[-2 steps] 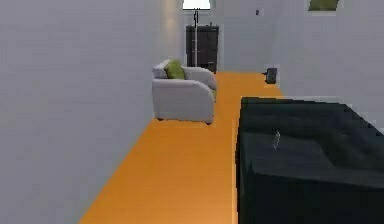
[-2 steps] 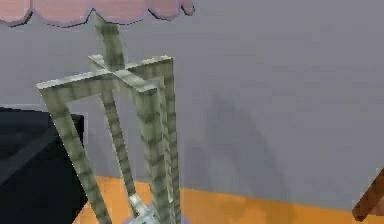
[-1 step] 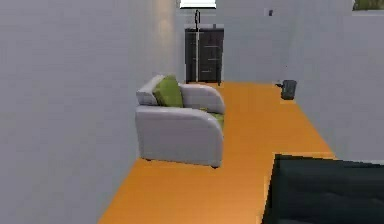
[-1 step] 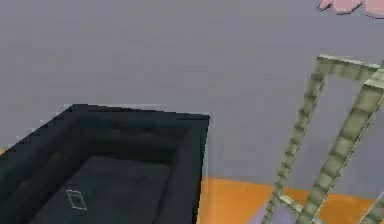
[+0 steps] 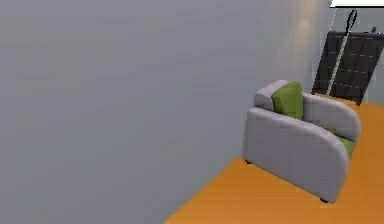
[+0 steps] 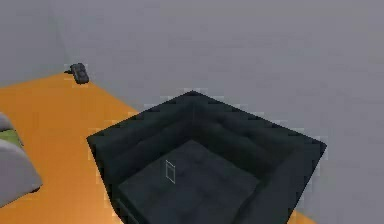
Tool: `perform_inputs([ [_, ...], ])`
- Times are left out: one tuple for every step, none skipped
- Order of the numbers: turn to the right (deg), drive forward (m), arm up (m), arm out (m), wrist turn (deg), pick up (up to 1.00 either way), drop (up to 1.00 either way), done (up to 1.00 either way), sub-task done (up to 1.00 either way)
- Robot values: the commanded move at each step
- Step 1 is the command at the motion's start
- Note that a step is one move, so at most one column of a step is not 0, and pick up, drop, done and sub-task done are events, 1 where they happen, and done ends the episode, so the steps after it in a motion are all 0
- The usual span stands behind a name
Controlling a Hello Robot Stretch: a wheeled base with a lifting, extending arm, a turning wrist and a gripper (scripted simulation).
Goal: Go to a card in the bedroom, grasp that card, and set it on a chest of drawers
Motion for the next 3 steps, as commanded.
perform_inputs([
  [-3.0,0.00,0.00,0.00,0.0,0.00,0.00,0.00,0.00],
  [42.0,0.00,0.00,0.00,0.0,0.00,0.00,0.00,0.00],
  [0.0,0.85,0.00,0.00,0.0,0.00,0.00,0.00,0.00],
])
